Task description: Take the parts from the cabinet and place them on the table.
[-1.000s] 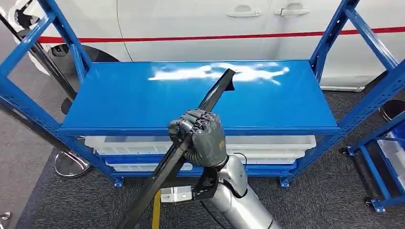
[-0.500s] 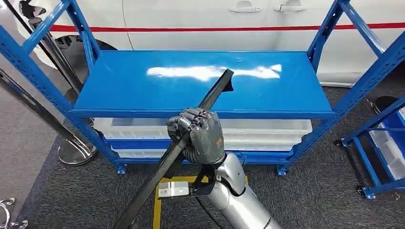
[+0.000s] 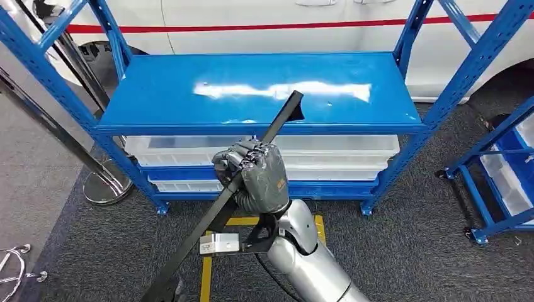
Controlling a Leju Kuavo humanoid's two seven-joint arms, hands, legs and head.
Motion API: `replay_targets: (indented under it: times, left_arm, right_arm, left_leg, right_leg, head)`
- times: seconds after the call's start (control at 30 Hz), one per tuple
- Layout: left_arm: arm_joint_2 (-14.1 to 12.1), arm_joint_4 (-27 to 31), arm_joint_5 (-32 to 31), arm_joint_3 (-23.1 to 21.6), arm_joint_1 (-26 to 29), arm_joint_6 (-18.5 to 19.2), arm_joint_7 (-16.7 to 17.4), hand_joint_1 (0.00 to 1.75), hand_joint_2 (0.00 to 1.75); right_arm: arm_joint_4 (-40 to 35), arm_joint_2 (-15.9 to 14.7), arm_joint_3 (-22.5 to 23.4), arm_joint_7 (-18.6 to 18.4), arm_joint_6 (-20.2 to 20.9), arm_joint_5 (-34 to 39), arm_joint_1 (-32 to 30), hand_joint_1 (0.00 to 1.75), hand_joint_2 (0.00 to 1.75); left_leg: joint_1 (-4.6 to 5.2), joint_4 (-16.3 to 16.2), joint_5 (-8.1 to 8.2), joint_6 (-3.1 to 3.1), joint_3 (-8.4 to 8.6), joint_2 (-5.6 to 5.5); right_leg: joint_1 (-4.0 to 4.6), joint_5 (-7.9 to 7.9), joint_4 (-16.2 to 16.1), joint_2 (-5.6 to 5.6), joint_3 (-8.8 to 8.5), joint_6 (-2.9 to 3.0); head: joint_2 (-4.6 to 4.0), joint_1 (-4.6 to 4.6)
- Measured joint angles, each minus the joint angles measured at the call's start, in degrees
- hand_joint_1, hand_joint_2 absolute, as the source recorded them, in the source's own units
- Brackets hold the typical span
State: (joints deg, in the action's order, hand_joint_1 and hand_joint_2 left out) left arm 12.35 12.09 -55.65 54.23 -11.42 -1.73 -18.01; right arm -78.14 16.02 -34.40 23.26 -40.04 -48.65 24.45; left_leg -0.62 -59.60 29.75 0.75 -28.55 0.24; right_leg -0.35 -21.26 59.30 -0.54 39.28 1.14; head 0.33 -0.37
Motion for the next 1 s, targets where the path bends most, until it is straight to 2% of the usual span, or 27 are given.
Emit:
replay_targets:
  times: [0.03,0.13,0.17,0.2,0.23,0.27,0.3,0.33,0.37,0.4,0.43,0.47,0.5,0.53,0.63,0.67,0.7,0.73,0.77,0.8,0.83,0.87,0.9,0.93,0.97,1.0]
  left_arm:
    - [0.0,0.0,0.0,0.0,0.0,-0.1,0.0,0.00,0.00]
    - [0.0,0.0,0.3,0.0,0.1,-0.2,0.0,0.00,0.00]
    - [0.0,0.0,0.3,0.1,0.2,-0.2,0.0,0.00,0.00]
    - [0.0,0.0,0.3,0.1,0.1,-0.1,0.0,0.00,0.00]
    - [0.0,0.0,0.3,0.1,0.1,0.0,0.0,0.00,0.00]
    - [0.0,0.0,0.3,0.1,0.1,0.0,0.1,0.00,0.00]
    - [0.0,0.0,0.2,0.1,0.2,0.1,0.1,0.00,0.00]
    - [0.0,0.0,0.2,0.1,0.3,0.1,0.1,0.00,0.00]
    - [0.0,0.0,0.1,0.1,0.3,0.2,0.2,0.00,0.00]
    - [0.0,0.0,-0.1,0.1,0.3,0.3,0.2,0.00,0.00]
    - [0.0,0.0,-0.2,0.1,0.3,0.3,0.4,0.00,0.00]
    - [0.0,0.0,-0.2,0.1,0.3,0.3,0.5,0.00,0.00]
    - [0.0,0.0,-0.3,0.1,0.3,0.3,0.6,0.00,0.00]
    - [0.1,0.0,-0.4,0.0,0.2,0.3,0.7,0.00,0.00]
    - [0.1,0.0,-0.6,0.0,0.0,0.4,0.8,0.00,0.00]
    - [0.1,0.0,-0.7,0.0,0.0,0.4,0.9,0.00,0.00]
    - [0.1,0.0,-0.7,0.0,0.0,0.4,1.0,0.00,0.00]
    - [0.1,0.0,-0.8,0.0,0.0,0.4,1.0,0.00,0.00]
    - [0.1,0.0,-0.9,0.0,0.0,0.4,1.0,0.00,0.00]
    - [0.1,0.0,-0.9,-0.1,-0.1,0.4,1.0,0.00,0.00]
    - [0.1,0.0,-0.9,-0.1,-0.2,0.4,1.0,0.00,0.00]
    - [0.1,0.0,-1.0,-0.2,-0.2,0.4,1.0,0.00,0.00]
    - [0.1,0.0,-1.0,-0.2,-0.2,0.4,1.0,0.00,0.00]
    - [0.0,0.0,-1.0,-0.3,-0.2,0.4,1.0,0.00,0.00]
    - [0.0,0.0,-1.0,-0.3,-0.4,0.4,1.0,0.00,0.00]
    - [0.0,0.0,-1.0,-0.4,-0.7,0.4,1.0,0.00,0.00]
  right_arm:
    - [0.1,0.2,0.0,0.0,0.0,-0.1,0.2,1.75,1.75]
    - [0.5,0.6,-0.8,-0.2,0.0,0.1,0.5,1.75,1.75]
    - [0.7,0.6,-0.8,-0.3,0.0,0.1,0.5,1.75,1.75]
    - [0.9,0.6,-0.8,-0.4,0.0,-0.1,0.6,1.75,1.75]
    - [1.0,0.6,-0.8,-0.4,0.0,-0.3,0.6,1.75,1.75]
    - [1.2,0.6,-0.8,-0.5,0.0,-0.4,0.6,1.75,1.75]
    - [1.4,0.6,-0.8,-0.5,0.0,-0.5,0.6,1.75,1.75]
    - [1.6,0.6,-0.8,-0.5,0.0,-0.6,0.6,1.75,1.75]
    - [1.8,0.6,-0.8,-0.5,0.0,-0.7,0.6,1.75,1.75]
    - [2.0,0.6,-0.8,-0.3,0.0,-0.8,0.6,1.75,1.75]
    - [2.0,0.6,-0.8,-0.2,0.0,-0.8,0.6,1.75,1.75]
    - [2.0,0.6,-0.8,-0.1,0.0,-0.8,0.6,1.75,1.75]
    - [2.0,0.7,-0.8,0.0,0.0,-0.8,0.7,1.75,1.75]
    - [2.0,0.9,-0.8,0.0,0.0,-1.0,0.7,1.75,1.75]
    - [2.0,0.9,-0.8,-0.2,0.0,-1.4,0.9,1.75,1.75]
    - [2.0,0.9,-0.8,-0.2,0.0,-1.6,0.9,1.75,1.75]
    - [2.0,1.0,-0.8,-0.1,0.0,-1.7,0.9,1.75,1.75]
    - [2.0,1.1,-0.8,0.0,0.0,-1.7,0.9,1.75,1.75]
    - [2.0,1.2,-0.8,0.0,0.0,-1.7,0.9,1.75,1.75]
    - [2.0,1.2,-0.8,0.0,0.0,-1.8,0.9,1.75,1.75]
    - [2.0,1.2,-0.8,0.0,0.0,-1.9,0.8,1.75,1.75]
    - [2.0,1.2,-0.8,0.1,0.0,-1.9,0.7,1.75,1.75]
    - [2.0,1.2,-0.8,0.2,0.0,-1.9,0.6,1.75,1.75]
    - [2.0,1.2,-0.8,0.2,0.0,-2.0,0.5,1.75,1.75]
    - [2.0,1.2,-0.8,0.2,0.0,-2.0,0.5,1.75,1.75]
    - [1.9,1.2,-0.8,0.2,0.0,-2.0,0.5,1.75,1.75]
  left_leg:
    - [0.25,2.6,0.62,-0.34,1.26,-0.08]
    - [0.57,2.3,-0.57,-1.50,0.16,-0.06]
    - [-0.16,2.7,-1.57,-2.04,-0.16,0.20]
    - [0.02,2.7,-2.33,-2.38,-0.71,0.30]
    - [0.03,2.7,-2.96,-3.06,-1.57,0.34]
    - [0.10,2.6,-3.69,-3.03,-2.44,0.35]
    - [0.16,2.6,-4.40,-3.07,-3.47,0.35]
    - [0.18,2.5,-5.08,-3.00,-4.47,0.37]
    - [0.19,2.3,-5.81,-2.90,-5.54,0.38]
    - [0.19,2.1,-6.44,-2.76,-6.65,0.38]
    - [0.18,1.8,-7.00,-2.58,-7.68,0.38]
    - [0.18,1.4,-7.46,-2.35,-8.54,0.35]
    - [0.15,1.0,-7.79,-2.10,-8.96,0.34]
    - [0.36,0.8,-8.14,-1.70,-9.44,0.35]
    - [0.06,1.6,-9.95,-0.48,-9.54,0.38]
    - [-0.03,1.4,-9.72,-0.14,-9.89,0.21]
    - [-0.08,0.3,-7.53,0.15,-10.57,0.16]
    - [-0.11,-2.2,-4.26,0.28,-11.50,0.14]
    - [-0.24,-6.7,-0.46,0.52,-12.64,0.15]
    - [-0.27,-10.9,2.09,0.71,-13.61,0.16]
    - [-0.27,-14.8,3.29,0.90,-14.10,0.16]
    - [-0.30,-16.0,2.64,0.99,-13.59,0.16]
    - [-0.34,-15.1,0.92,1.04,-12.02,0.16]
    - [-0.42,-12.2,-1.22,1.03,-9.37,0.16]
    - [-0.49,-7.3,-2.50,0.92,-5.47,0.16]
    - [-0.51,-2.2,-1.62,0.72,-1.57,0.08]
  right_leg:
    - [0.05,0.51,0.0,-0.05,0.19,-0.35]
    - [-0.12,2.22,-0.7,-0.16,0.05,-1.49]
    - [-0.10,1.93,-0.5,-0.10,0.29,-1.89]
    - [-0.26,-1.06,1.1,0.24,1.09,-2.08]
    - [-0.38,-4.97,4.3,0.30,2.09,-2.15]
    - [-0.42,-8.34,8.3,0.30,3.11,-2.27]
    - [-0.42,-10.77,12.6,0.30,4.02,-2.42]
    - [-0.42,-11.30,15.5,0.30,4.27,-2.55]
    - [-0.42,-10.02,16.5,0.30,3.58,-2.59]
    - [-0.42,-7.82,15.3,0.29,1.81,-2.52]
    - [-0.42,-5.93,12.2,0.29,-1.03,-2.32]
    - [-0.39,-5.37,7.6,0.29,-4.83,-2.00]
    - [-0.29,-7.64,3.1,0.30,-7.77,-1.58]
    - [0.15,-8.87,-0.2,0.31,-9.44,-1.37]
    - [0.66,-7.44,-0.1,0.41,-8.45,-0.36]
    - [-0.10,-6.42,-0.7,0.12,-8.14,0.31]
    - [-0.08,-5.73,-0.8,0.00,-7.52,0.68]
    - [-0.09,-5.11,-0.8,-0.01,-6.80,1.22]
    - [-0.03,-4.38,-0.8,0.00,-5.85,1.34]
    - [0.02,-3.70,-0.7,0.00,-4.94,1.34]
    - [0.04,-2.93,-0.6,-0.02,-3.81,1.29]
    - [0.03,-2.27,-0.6,-0.02,-2.93,1.17]
    - [0.01,-1.60,-0.5,-0.02,-2.00,1.06]
    - [-0.03,-0.95,-0.4,-0.01,-1.09,0.90]
    - [-0.05,-0.29,-0.3,0.02,-0.25,0.66]
    - [-0.04,0.29,-0.2,0.03,0.13,0.40]
  head:
    - [0.00,0.04]
    - [0.00,0.02]
    - [0.00,0.02]
    - [0.00,0.04]
    - [0.00,0.04]
    - [0.00,0.07]
    - [0.00,0.04]
    - [0.00,0.07]
    - [0.00,0.07]
    - [0.00,0.05]
    - [0.00,0.07]
    - [0.00,0.04]
    - [0.00,0.04]
    - [0.00,0.00]
    - [0.00,0.07]
    - [0.00,0.02]
    - [0.00,0.04]
    - [0.00,-0.09]
    - [0.00,-0.09]
    - [0.00,-0.09]
    - [0.00,-0.09]
    - [0.00,-0.09]
    - [0.00,-0.09]
    - [0.00,-0.09]
    - [0.00,-0.09]
    - [0.00,-0.11]
